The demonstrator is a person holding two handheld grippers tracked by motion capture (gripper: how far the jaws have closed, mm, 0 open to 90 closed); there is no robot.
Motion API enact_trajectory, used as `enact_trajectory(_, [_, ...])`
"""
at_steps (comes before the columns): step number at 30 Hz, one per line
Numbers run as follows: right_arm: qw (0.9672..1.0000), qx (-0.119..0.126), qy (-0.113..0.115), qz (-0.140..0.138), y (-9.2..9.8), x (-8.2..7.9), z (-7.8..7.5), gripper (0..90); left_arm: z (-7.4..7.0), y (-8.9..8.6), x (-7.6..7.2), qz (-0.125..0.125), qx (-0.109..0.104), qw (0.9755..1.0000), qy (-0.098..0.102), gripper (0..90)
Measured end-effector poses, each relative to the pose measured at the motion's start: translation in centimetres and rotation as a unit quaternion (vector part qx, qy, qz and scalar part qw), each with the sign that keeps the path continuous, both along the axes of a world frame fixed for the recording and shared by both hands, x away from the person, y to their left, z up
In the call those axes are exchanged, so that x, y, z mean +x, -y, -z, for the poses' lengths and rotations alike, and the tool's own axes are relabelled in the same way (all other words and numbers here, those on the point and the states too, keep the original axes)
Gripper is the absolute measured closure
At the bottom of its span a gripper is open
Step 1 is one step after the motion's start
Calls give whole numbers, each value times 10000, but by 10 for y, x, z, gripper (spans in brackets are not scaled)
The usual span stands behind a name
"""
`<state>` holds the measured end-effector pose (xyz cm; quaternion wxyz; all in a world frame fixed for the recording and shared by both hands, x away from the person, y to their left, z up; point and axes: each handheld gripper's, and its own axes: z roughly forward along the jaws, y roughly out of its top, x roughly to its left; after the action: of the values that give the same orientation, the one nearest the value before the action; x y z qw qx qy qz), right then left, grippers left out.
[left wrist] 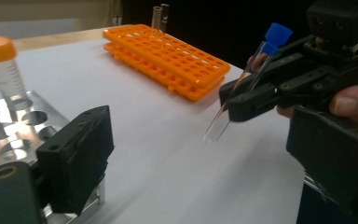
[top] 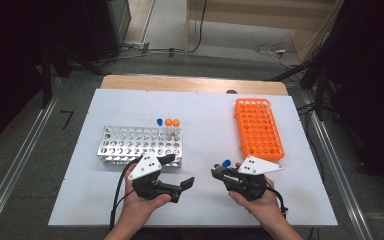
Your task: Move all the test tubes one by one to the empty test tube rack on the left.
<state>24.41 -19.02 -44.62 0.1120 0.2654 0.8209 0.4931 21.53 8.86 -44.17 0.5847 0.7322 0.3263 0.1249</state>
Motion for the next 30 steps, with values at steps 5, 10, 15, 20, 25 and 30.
enact_trajectory(5, [9996, -83, -38, -258, -18, -9, 3, 751, 0, 11, -2, 316, -48, 9995, 50, 186])
enact_trajectory(10, [9985, -180, -46, -513, -32, -17, 6, 751, 1, 18, -4, 586, -94, 9982, 61, 319])
enact_trajectory(15, [9978, -214, -106, -625, -38, -22, 6, 750, 1, 24, -6, 820, -63, 9966, 78, 450])
enact_trajectory(20, [9970, -223, -151, -720, -41, -24, 6, 750, 2, 28, -6, 997, -45, 9950, 101, 566])
enact_trajectory(25, [9961, -224, -193, -826, -43, -26, 5, 750, 2, 29, -8, 1058, 11, 9942, 201, 669])
enact_trajectory(30, [9958, -202, -248, -857, -42, -25, 5, 750, 2, 29, -9, 976, 81, 9947, 322, 731])
